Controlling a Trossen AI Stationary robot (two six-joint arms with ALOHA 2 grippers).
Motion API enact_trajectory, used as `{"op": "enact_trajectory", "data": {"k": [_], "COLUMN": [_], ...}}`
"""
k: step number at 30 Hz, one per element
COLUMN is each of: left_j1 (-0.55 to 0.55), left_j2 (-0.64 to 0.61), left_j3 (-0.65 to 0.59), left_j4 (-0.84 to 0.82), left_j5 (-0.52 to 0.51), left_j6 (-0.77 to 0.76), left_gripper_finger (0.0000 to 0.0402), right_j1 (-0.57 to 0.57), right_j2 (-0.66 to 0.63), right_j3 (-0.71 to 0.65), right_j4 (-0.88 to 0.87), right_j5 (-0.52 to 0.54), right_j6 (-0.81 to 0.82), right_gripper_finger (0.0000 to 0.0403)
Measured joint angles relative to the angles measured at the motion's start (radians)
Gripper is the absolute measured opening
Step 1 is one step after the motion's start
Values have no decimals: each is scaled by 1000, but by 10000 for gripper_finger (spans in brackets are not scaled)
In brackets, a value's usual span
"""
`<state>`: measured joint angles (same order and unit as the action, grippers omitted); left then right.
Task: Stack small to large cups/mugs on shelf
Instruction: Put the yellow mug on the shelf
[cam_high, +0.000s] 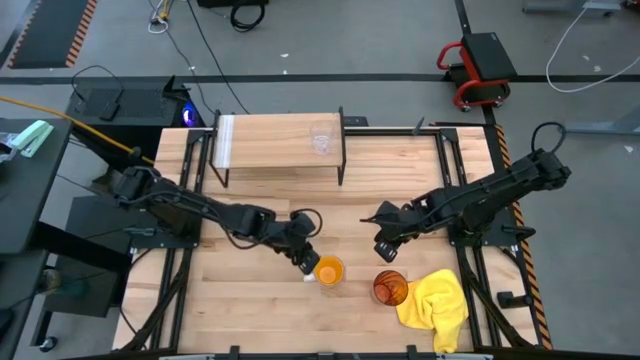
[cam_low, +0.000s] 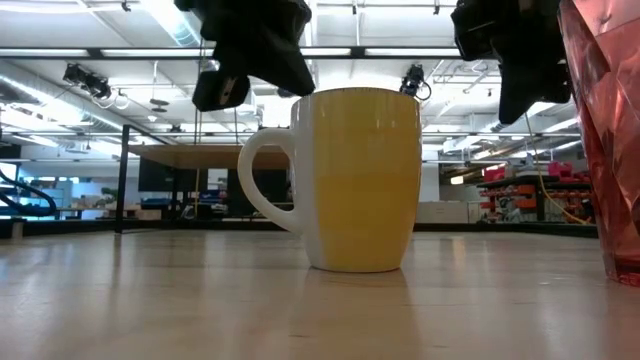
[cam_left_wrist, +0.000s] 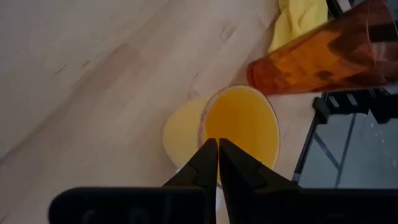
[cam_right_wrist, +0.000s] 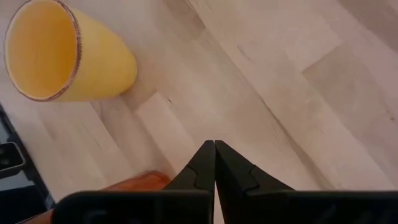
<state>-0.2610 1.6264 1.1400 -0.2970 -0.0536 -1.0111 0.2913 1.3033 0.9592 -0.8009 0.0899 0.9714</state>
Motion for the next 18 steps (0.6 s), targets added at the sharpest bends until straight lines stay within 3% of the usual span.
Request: {"op": "enact_trajectory", "data": {"k": [11,18], "left_j1": [18,18], "left_j2": [14,12], "left_j3": [-2,-1], "left_j4": [-7,5], "left_j5": [1,-3], "left_j6": [-25,-25], "left_gripper_finger": [18,18], "right_j1": [-1,-29], "right_j2": [0,0], "right_j3": [0,41], "right_j4": [78,146], "right_j5": [4,-53], "right_j6": [-62,-85], "right_gripper_finger": [29,18]}}
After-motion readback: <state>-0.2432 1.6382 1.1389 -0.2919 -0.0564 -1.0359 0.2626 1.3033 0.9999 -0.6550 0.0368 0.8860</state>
